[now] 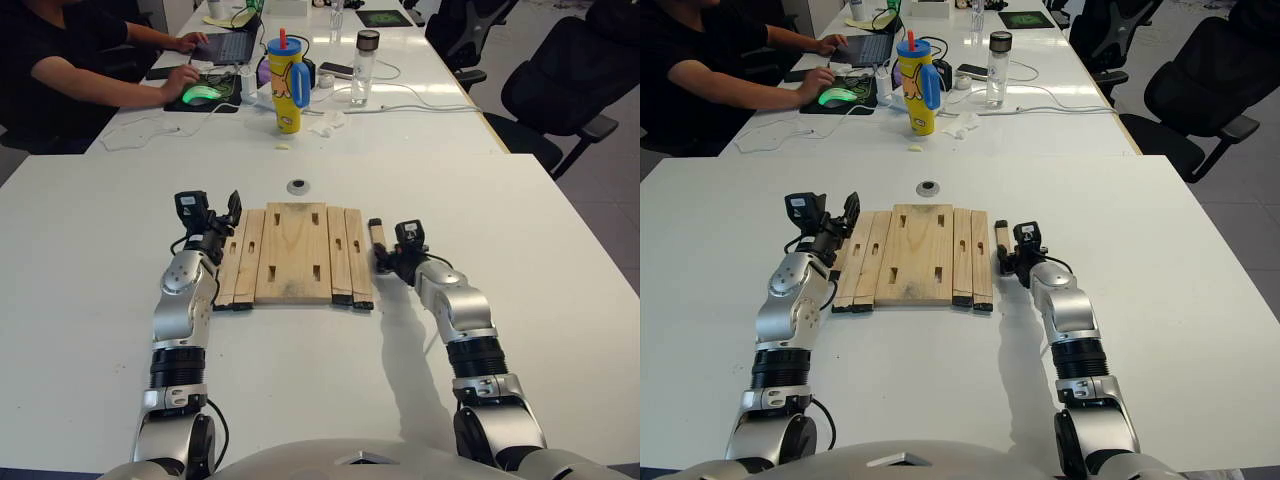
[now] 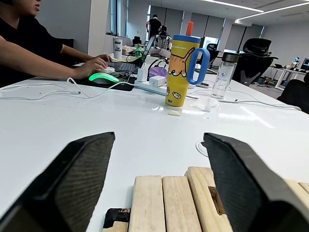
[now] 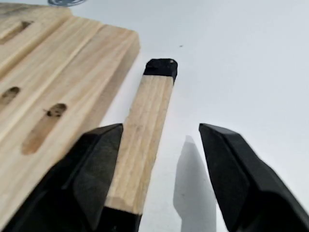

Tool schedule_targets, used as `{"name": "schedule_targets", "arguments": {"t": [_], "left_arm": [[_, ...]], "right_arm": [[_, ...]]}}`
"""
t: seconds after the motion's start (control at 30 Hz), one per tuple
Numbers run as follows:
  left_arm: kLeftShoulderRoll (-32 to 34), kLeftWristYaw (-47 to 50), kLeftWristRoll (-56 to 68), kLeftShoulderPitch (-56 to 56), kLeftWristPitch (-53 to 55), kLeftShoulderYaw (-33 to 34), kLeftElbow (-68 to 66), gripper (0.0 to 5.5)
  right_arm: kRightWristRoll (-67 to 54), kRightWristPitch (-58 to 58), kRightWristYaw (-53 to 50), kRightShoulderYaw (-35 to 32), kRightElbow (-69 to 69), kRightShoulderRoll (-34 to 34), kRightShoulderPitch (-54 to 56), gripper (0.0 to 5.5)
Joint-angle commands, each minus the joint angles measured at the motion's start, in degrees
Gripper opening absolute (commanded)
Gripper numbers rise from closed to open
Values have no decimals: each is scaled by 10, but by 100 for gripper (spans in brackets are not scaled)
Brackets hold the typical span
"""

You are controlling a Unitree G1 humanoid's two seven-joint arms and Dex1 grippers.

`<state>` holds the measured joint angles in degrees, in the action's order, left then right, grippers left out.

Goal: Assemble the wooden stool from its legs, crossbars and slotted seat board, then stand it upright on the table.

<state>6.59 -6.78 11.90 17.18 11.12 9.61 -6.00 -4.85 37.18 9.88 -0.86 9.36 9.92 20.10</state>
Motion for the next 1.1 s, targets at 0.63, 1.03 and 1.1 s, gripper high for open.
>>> {"name": "schedule_targets", "arguments": {"t": [0.63, 1.03, 1.1], "left_arm": [[-3, -6, 1, 14, 9, -9, -6, 345], [-25, -119, 194, 93, 177, -2, 60, 345], [-29, -128, 279, 115, 240, 26, 70, 345]], "right_arm": [[4, 54, -15, 14, 37, -18, -15, 222], [-40, -231, -2, -38, -66, -51, 7, 130], [-54, -260, 46, -12, -82, -50, -1, 130]]}}
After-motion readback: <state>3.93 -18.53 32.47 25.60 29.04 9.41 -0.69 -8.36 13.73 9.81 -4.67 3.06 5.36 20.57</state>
